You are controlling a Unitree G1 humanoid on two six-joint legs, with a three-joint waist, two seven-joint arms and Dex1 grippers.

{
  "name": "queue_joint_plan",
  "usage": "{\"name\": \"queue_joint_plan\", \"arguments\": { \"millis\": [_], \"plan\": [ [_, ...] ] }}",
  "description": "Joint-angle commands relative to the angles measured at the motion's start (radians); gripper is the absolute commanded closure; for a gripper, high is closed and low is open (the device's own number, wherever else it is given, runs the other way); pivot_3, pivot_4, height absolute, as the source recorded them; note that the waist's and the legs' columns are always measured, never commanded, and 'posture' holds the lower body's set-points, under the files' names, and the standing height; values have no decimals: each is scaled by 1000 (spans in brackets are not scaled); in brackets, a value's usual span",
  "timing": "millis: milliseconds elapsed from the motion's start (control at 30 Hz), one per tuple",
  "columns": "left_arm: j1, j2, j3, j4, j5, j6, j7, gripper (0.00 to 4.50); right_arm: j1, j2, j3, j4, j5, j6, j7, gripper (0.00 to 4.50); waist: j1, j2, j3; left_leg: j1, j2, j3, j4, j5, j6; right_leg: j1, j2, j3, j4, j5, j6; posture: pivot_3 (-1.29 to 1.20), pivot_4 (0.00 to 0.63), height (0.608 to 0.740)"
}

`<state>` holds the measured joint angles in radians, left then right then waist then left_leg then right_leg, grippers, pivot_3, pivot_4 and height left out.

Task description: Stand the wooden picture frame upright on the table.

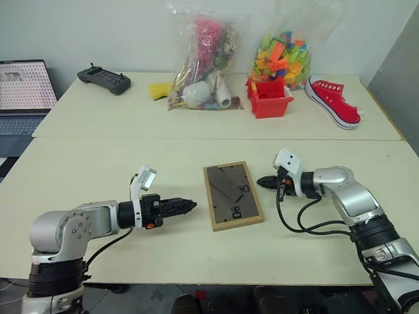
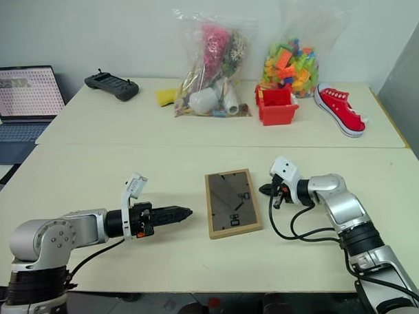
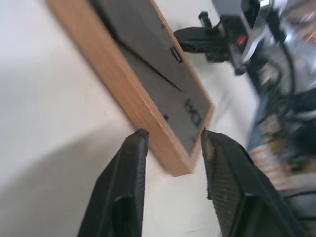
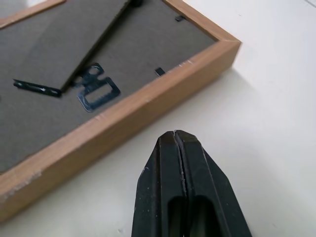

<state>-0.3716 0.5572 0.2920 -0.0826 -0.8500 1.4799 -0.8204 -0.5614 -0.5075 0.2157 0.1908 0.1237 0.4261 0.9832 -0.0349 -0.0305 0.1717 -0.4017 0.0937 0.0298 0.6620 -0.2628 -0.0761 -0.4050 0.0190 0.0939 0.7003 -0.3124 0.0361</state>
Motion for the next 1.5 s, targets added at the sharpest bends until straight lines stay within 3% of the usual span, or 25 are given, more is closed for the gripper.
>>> {"name": "queue_joint_plan", "arguments": {
  "millis": [33,333,467,633,933,1167,1300,1500],
  "plan": [
    [-19,-43,59,34,-48,115,60,1763,29,3,-11,-88,25,12,-1,4500,0,0,0,0,0,0,0,0,0,0,0,0,0,0,0,0,150,740],
    [31,-160,25,54,-88,134,153,50,85,95,49,-215,25,92,-71,4500,-17,1,-1,1,1,0,0,0,-1,0,1,1,2,0,0,0,150,740],
    [37,-241,21,34,-69,129,205,15,66,149,45,-228,39,131,-115,4500,-14,1,-2,2,0,0,0,0,-1,1,-1,1,2,0,0,0,150,740],
    [22,-264,30,45,-56,92,234,15,78,133,38,-225,26,127,-114,4500,4,1,-2,1,-3,0,0,0,-1,1,-3,1,1,0,0,0,150,740],
    [-1,-251,90,34,-114,123,235,1771,98,81,2,-200,17,100,-137,4500,2,0,-2,1,-3,0,0,0,-1,1,-2,1,1,0,0,0,150,740],
    [-18,-239,113,-2,-134,122,249,3122,21,48,-97,-185,77,123,-139,4500,1,0,-2,1,-2,0,0,0,-1,0,-2,1,1,0,0,0,150,740],
    [-35,-181,35,-65,-118,43,201,3180,-68,80,-202,-286,316,343,-74,3513,0,0,-1,1,-2,0,-1,0,-1,0,-2,1,1,0,0,0,150,740],
    [-91,-76,-102,-109,-60,-162,65,3180,-192,126,-230,-277,435,457,-97,2164,2,0,0,0,-2,0,-1,1,-2,0,-2,1,-1,0,0,0,150,740]
  ]
}}
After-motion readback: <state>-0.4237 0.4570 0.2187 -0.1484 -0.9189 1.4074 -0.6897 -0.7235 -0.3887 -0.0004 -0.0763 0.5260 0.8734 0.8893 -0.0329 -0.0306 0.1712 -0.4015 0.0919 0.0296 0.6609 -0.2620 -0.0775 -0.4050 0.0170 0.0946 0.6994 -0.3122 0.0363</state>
